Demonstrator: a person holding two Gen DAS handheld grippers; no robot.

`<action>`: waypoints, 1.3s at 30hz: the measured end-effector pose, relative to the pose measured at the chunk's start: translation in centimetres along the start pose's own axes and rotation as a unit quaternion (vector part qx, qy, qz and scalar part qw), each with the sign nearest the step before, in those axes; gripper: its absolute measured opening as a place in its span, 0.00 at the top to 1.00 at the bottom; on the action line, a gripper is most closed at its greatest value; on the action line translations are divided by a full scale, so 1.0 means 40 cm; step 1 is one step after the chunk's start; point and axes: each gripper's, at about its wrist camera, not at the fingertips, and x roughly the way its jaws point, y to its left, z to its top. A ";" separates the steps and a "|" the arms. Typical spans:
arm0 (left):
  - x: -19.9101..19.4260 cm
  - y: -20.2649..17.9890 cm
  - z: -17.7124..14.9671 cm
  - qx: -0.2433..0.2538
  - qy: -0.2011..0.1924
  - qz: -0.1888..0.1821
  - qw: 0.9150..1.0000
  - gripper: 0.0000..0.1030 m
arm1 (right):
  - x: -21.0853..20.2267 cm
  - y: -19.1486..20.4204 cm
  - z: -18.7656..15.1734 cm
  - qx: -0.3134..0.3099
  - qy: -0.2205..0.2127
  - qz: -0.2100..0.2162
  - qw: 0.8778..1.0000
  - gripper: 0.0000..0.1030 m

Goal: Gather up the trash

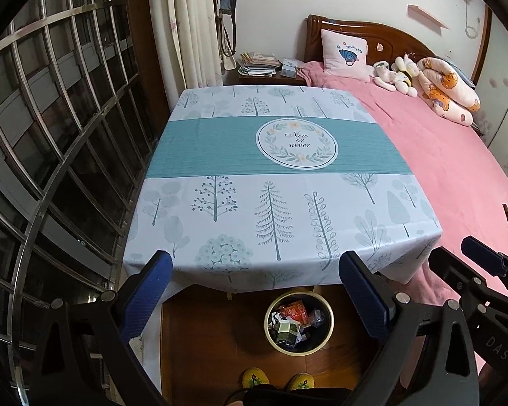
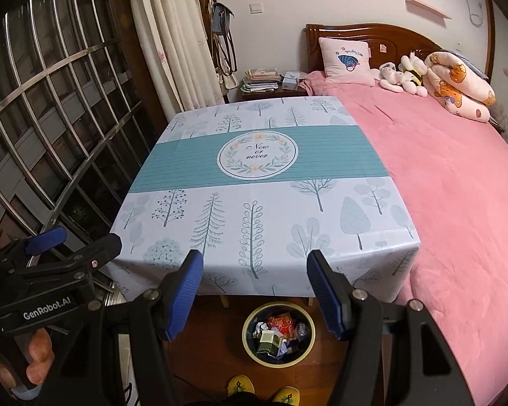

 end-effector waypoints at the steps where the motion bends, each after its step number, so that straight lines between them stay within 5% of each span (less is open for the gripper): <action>1: 0.000 0.001 -0.001 -0.001 0.001 -0.001 1.000 0.05 | 0.000 0.001 -0.001 0.000 0.000 0.000 1.000 0.38; 39: 0.019 -0.031 -0.009 0.026 0.012 -0.004 1.000 0.05 | 0.019 -0.001 0.000 0.003 0.005 -0.001 1.000 0.38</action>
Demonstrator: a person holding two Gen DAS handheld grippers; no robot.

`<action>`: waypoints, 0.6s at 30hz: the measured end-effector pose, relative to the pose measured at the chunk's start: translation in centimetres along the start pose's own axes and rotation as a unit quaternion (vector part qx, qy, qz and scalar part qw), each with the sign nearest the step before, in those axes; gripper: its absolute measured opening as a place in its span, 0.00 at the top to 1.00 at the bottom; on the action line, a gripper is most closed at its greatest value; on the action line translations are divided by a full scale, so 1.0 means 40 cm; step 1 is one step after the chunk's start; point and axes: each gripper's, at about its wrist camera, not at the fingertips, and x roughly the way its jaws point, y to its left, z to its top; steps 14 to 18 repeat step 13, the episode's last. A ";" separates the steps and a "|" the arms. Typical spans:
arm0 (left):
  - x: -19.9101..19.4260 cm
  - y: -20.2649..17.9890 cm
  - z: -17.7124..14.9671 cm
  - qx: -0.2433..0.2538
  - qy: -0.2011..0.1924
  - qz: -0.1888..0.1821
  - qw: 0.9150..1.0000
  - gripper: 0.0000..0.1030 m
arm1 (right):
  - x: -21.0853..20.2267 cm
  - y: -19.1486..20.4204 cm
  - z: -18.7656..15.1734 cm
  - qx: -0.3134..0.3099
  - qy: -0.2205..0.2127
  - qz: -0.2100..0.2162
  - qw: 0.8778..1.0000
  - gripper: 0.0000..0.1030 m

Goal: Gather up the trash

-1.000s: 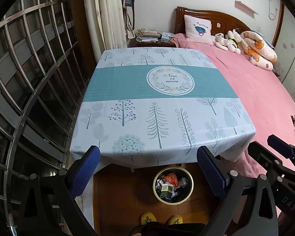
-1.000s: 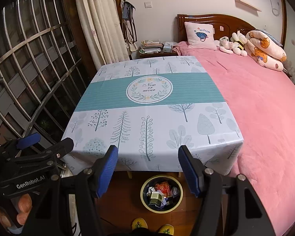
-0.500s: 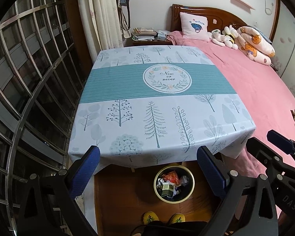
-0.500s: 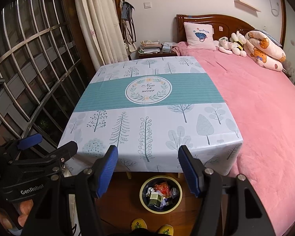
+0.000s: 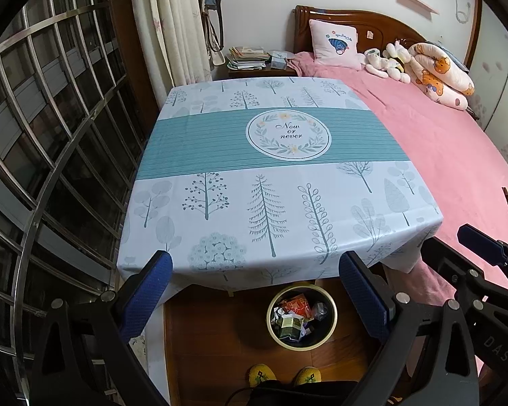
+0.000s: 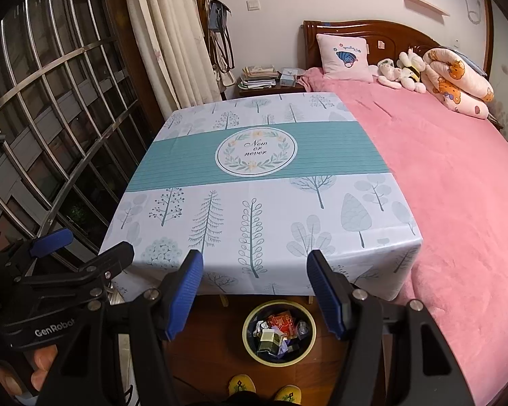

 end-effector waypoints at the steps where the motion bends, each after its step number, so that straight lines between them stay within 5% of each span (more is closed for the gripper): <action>1: 0.000 0.000 0.000 0.000 0.000 0.000 1.000 0.05 | 0.002 -0.001 0.000 0.000 0.000 0.000 1.000 0.38; 18: 0.008 0.004 0.005 0.001 0.001 -0.002 1.000 0.05 | 0.021 -0.013 0.008 0.004 0.000 0.006 1.000 0.38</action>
